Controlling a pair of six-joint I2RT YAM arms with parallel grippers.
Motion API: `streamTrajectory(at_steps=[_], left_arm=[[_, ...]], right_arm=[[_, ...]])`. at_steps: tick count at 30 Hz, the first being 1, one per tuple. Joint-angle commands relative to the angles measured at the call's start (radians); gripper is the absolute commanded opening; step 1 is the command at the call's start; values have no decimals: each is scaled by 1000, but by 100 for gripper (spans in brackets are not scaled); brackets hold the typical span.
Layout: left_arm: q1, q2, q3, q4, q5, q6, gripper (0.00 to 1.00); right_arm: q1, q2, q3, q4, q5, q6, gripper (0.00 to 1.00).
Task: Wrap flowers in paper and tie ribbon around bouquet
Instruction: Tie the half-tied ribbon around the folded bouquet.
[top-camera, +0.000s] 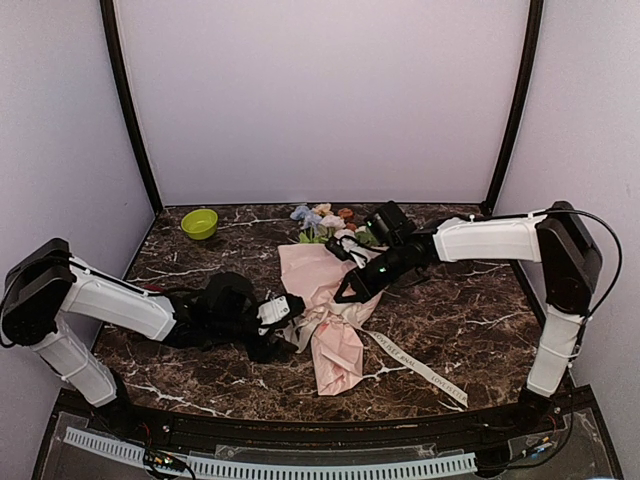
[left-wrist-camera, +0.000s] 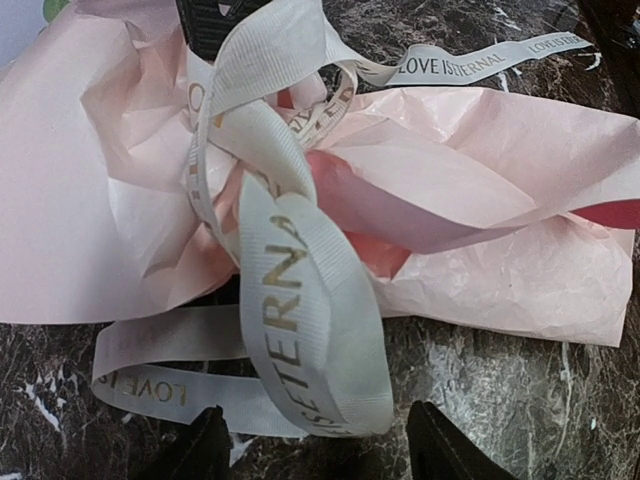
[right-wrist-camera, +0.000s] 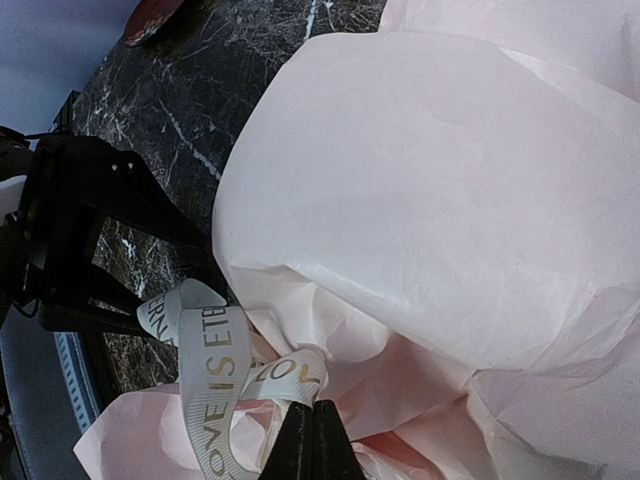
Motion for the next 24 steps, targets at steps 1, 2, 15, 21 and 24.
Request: streamTrajectory(at_steps=[1,2,15,21,24], left_arm=[[-2,28,24,27,76,-35,62],[-3,34,26,28,78,-40,62],[-18,85,47,76,49,-59,43],[-20,87,46,68,47,-58,10],[-20,73,34,63,31,-58,0]], right_arm=[[0,-47,-14,41,4,18,0],[0,-49,-14,45,5,19,0],[0,-73,-45,82,16,42,0],[0,-89,-53,90,25,50,0],[-1,-107,-69,97,61,62,0]])
